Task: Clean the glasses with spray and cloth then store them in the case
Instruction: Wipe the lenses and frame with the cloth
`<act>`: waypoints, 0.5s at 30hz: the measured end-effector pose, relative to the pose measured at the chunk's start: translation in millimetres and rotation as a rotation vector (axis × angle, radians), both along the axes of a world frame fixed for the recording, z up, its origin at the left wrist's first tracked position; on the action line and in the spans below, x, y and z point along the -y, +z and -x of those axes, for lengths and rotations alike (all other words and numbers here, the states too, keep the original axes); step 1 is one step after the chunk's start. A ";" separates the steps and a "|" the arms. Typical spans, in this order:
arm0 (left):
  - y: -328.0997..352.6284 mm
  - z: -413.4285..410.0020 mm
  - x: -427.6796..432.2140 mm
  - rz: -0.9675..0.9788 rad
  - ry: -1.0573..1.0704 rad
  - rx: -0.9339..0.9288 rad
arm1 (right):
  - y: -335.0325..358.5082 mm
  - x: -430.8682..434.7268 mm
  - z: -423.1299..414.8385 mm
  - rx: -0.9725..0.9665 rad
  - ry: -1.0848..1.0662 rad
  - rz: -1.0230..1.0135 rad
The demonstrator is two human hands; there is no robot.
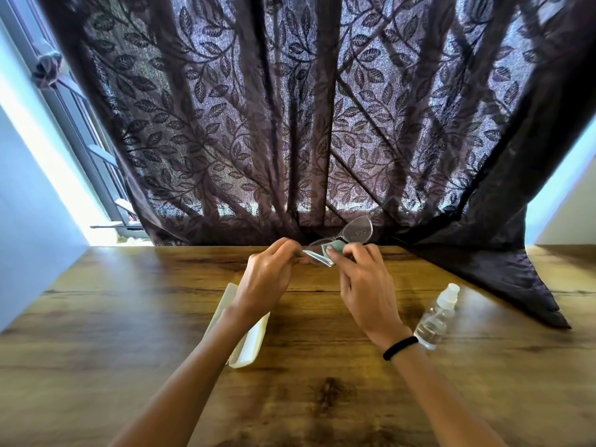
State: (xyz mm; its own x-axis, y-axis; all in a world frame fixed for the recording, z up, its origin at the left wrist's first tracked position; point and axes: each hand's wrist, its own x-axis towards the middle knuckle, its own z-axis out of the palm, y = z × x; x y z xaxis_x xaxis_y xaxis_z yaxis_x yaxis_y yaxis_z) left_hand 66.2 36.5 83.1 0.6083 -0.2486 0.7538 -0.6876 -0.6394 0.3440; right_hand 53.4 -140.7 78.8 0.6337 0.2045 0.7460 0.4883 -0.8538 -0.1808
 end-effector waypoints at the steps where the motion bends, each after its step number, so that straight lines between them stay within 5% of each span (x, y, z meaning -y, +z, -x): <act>1: 0.8 0.6 0.8 0.007 0.000 0.002 | -0.8 -0.5 -0.1 0.018 -0.024 0.001; 15: 11.4 7.7 4.7 0.024 0.001 0.018 | -2.6 -13.3 -3.8 0.002 -0.006 0.140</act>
